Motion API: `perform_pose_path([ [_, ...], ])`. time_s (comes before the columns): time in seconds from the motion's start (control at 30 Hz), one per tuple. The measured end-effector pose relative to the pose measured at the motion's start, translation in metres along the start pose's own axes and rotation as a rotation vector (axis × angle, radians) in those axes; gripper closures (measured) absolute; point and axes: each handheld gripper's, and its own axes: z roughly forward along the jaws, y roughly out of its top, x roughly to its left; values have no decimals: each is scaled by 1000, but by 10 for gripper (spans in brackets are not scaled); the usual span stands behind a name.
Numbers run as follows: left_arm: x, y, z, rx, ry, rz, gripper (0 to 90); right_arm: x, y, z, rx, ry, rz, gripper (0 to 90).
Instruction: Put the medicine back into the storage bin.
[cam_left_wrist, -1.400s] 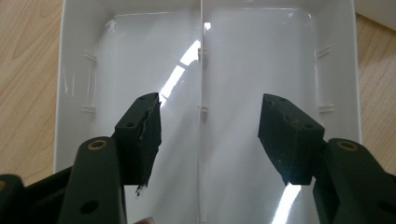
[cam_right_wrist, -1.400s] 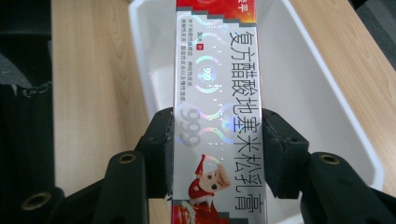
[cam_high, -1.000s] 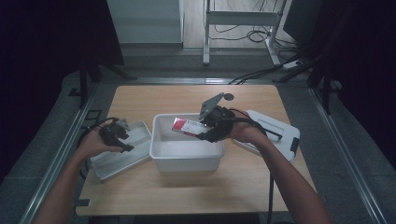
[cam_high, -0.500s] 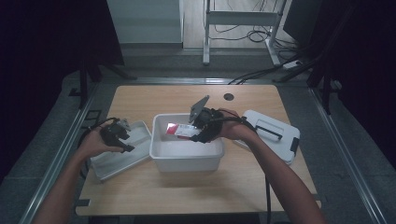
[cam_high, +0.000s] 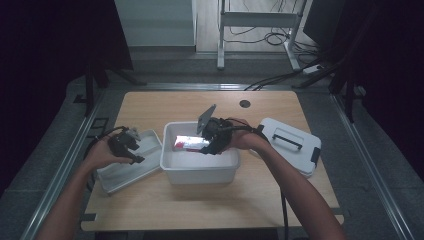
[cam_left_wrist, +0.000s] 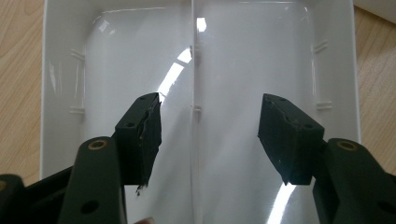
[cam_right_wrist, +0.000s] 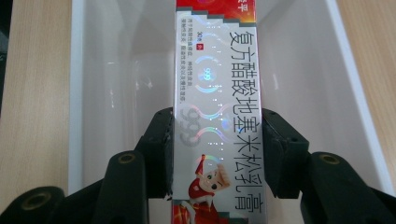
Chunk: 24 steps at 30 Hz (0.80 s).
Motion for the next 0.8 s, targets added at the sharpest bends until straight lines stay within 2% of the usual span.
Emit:
perform_pose_path([
  [0.43, 0, -4, 4, -2, -2, -11, 397, 6, 5, 23, 21, 70, -53, 512],
  [0.53, 0, -4, 4, 8, -4, 0, 397, 7, 6, 28, 24, 79, -58, 513],
  [0.8, -1, -6, 7, 6, -8, -9, 397, 10, 7, 40, 42, 93, -67, 512],
])
